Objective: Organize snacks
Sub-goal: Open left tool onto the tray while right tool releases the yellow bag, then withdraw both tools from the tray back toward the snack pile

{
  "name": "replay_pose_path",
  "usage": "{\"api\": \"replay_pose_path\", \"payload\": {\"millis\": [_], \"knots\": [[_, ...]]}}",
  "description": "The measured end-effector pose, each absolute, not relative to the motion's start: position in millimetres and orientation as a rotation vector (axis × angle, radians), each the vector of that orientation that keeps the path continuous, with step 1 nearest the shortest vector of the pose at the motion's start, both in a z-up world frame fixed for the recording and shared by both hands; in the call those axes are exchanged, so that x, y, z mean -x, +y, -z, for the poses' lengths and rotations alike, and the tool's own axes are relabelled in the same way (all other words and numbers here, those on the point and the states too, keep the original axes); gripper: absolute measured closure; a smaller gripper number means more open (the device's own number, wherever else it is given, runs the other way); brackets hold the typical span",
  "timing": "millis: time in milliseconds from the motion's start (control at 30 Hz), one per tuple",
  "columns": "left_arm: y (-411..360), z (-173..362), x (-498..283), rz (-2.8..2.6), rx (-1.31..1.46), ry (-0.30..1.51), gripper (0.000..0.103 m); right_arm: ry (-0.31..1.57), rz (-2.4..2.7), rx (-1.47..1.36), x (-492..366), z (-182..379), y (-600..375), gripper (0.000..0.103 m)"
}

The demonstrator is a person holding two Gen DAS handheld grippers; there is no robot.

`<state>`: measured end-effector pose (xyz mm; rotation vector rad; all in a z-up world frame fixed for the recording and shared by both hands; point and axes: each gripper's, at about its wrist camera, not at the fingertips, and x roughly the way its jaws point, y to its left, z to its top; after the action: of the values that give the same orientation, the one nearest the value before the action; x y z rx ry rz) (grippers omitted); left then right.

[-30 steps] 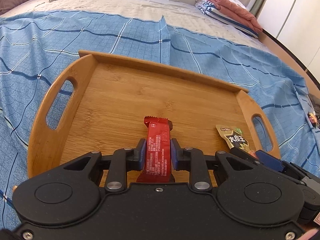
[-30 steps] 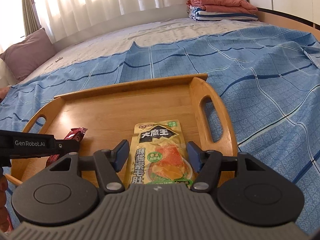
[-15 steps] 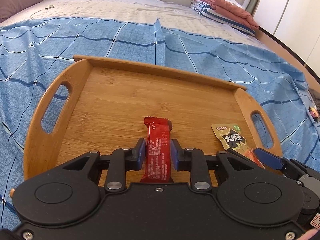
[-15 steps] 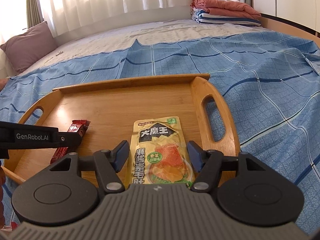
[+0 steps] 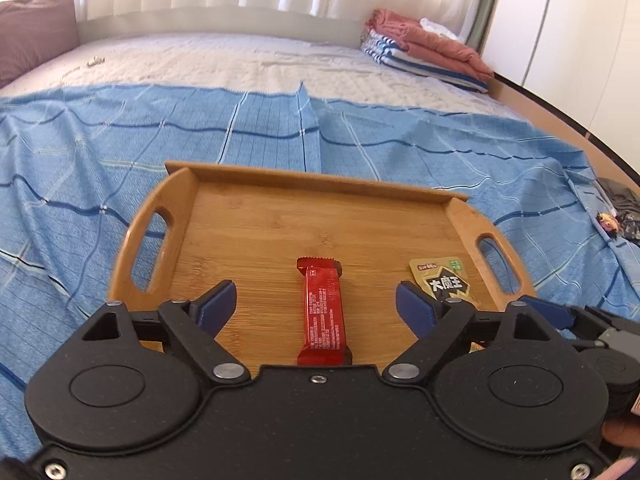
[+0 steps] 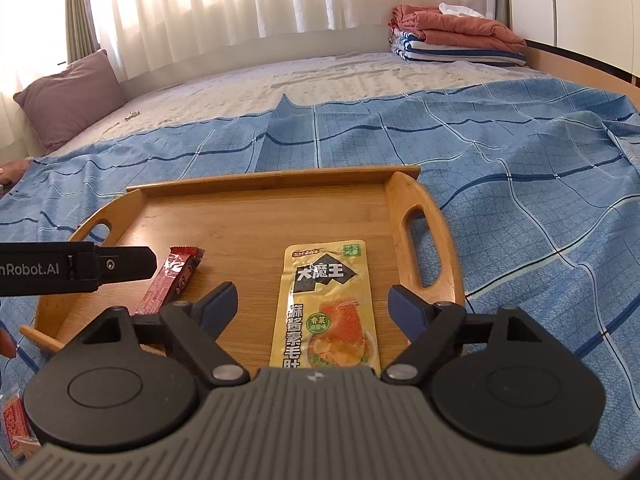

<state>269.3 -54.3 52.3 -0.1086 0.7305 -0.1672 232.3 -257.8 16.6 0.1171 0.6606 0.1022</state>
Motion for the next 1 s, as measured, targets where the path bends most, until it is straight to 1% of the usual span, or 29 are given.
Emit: {"api": "replay_pose_path", "payload": {"millis": [133, 433, 633, 833, 1000], "knots": [[-50, -64, -243, 0.191, 0.084, 0.686, 0.010, 0.639, -0.113, -0.126, -214, -28, -260, 0.009], [-42, -70, -174, 0.236, 0.051, 0.609, 0.006, 0.567, -0.141, -0.083, -150, -41, -258, 0.002], [-38, -65, -130, 0.255, 0.050, 0.591, 0.005, 0.555, -0.151, -0.061, -113, -40, -256, 0.000], [-38, -60, -88, 0.257, -0.014, 0.552, 0.004, 0.552, -0.140, 0.008, -77, -33, -252, 0.000], [-39, -50, -63, 0.278, -0.039, 0.565, 0.003, 0.547, -0.131, 0.044, -50, -24, -248, 0.000]]}}
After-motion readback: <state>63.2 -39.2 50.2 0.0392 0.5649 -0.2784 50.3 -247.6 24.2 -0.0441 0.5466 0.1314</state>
